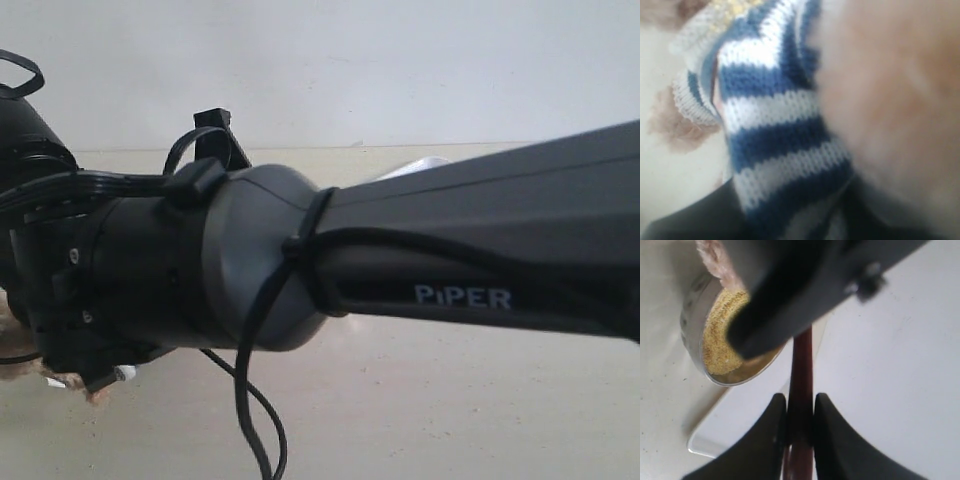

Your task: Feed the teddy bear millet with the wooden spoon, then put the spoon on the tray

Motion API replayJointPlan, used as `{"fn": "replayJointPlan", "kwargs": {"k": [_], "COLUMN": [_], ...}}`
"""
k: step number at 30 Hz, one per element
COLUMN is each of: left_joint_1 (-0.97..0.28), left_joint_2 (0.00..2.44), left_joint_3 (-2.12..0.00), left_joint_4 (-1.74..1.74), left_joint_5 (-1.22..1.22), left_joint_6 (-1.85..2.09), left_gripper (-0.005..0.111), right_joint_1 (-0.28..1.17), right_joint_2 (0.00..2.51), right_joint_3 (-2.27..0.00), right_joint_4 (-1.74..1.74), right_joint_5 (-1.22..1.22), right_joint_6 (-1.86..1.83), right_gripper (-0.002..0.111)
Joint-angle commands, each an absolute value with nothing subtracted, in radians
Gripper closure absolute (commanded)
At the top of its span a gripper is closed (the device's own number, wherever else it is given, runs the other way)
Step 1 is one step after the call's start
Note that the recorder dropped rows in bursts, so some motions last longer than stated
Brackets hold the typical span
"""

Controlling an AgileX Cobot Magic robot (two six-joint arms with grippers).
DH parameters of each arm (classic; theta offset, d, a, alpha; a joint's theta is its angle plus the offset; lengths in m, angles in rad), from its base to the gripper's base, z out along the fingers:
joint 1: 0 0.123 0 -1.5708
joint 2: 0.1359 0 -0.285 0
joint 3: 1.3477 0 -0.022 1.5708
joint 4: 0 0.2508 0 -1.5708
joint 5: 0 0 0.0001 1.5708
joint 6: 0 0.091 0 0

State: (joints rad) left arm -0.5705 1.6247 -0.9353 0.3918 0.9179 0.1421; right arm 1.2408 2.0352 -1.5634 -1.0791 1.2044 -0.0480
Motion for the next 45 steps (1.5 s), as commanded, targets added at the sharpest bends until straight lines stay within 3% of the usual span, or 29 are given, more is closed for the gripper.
{"fn": "replayJointPlan", "kwargs": {"k": [1, 18, 32, 45], "left_joint_1": [-0.595, -0.592, -0.588, -0.544], "left_joint_2": [1.612, 1.591, 1.531, 1.531], "left_joint_3": [-0.949, -0.949, -0.949, -0.949], "left_joint_4": [0.344, 0.347, 0.368, 0.377], "left_joint_5": [0.848, 0.841, 0.829, 0.815], "left_joint_6": [0.143, 0.135, 0.135, 0.129], "left_gripper": [0.102, 0.102, 0.102, 0.102], "right_joint_1": [1.277, 1.274, 1.132, 1.104], "right_joint_2": [2.045, 2.045, 1.932, 1.877], "right_joint_3": [-1.567, -1.567, -1.567, -1.453], "right_joint_4": [-1.152, -1.058, -0.791, -0.837], "right_joint_5": [1.088, 1.104, 1.179, 1.186], "right_joint_6": [0.0, 0.028, 0.076, 0.119], "right_gripper": [0.108, 0.108, 0.108, 0.108]}}
